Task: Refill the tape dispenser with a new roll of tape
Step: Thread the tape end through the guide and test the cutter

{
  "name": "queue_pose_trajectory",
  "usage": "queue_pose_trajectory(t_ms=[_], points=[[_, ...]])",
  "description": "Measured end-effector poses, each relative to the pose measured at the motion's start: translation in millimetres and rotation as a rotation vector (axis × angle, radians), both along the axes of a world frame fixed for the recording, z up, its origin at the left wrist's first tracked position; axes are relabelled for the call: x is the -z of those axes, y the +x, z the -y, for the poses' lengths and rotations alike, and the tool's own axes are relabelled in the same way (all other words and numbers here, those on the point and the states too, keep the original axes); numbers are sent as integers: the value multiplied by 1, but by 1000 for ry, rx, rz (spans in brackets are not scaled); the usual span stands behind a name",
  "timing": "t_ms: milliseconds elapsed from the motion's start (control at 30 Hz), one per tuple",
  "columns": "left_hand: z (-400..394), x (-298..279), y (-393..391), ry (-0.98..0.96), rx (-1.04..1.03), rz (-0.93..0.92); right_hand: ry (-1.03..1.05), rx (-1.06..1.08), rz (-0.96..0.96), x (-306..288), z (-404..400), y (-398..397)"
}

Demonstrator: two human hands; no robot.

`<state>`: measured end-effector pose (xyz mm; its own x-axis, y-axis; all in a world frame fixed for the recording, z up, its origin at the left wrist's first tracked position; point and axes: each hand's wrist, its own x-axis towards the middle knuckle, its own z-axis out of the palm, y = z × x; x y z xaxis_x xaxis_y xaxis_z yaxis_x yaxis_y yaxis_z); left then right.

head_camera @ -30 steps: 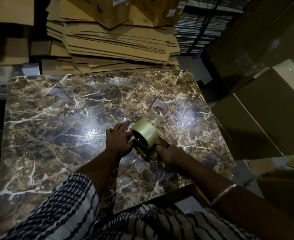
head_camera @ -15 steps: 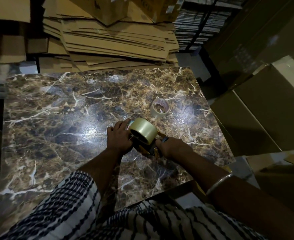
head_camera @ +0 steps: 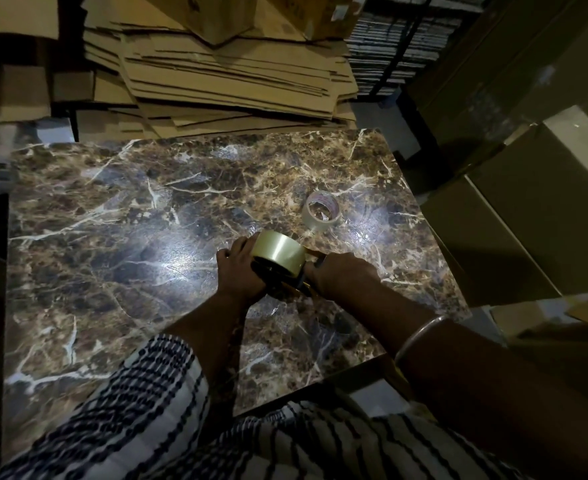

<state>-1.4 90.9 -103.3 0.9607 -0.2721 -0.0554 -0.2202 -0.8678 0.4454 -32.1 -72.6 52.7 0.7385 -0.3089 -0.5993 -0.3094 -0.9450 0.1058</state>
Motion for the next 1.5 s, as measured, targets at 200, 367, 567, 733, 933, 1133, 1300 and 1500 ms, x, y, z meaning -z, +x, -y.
queue_pose_trajectory(t_ms=[200, 367, 567, 733, 933, 1133, 1300, 1500], points=[[-2, 6, 1, 21, 37, 25, 99, 55, -7, 9, 5, -27], [-4, 0, 3, 38, 51, 11, 115, 74, -48, 9, 7, -32], [-3, 8, 7, 116, 72, 50, 41, 224, -13, -14, 97, -57], [0, 7, 4, 115, 65, 73, 198, 465, 130, -1, 111, -76], [1, 5, 0, 119, 63, 112, 620, 831, 118, 24, 113, -84], [4, 6, 1, 169, 54, 97, 1030, 1069, 45, 36, 132, -82], [8, 5, -1, 244, 24, 68, 1398, 1185, -26, 66, 167, -67], [22, -1, -9, 314, -59, 3, 1502, 1183, -194, 127, 218, -46]])
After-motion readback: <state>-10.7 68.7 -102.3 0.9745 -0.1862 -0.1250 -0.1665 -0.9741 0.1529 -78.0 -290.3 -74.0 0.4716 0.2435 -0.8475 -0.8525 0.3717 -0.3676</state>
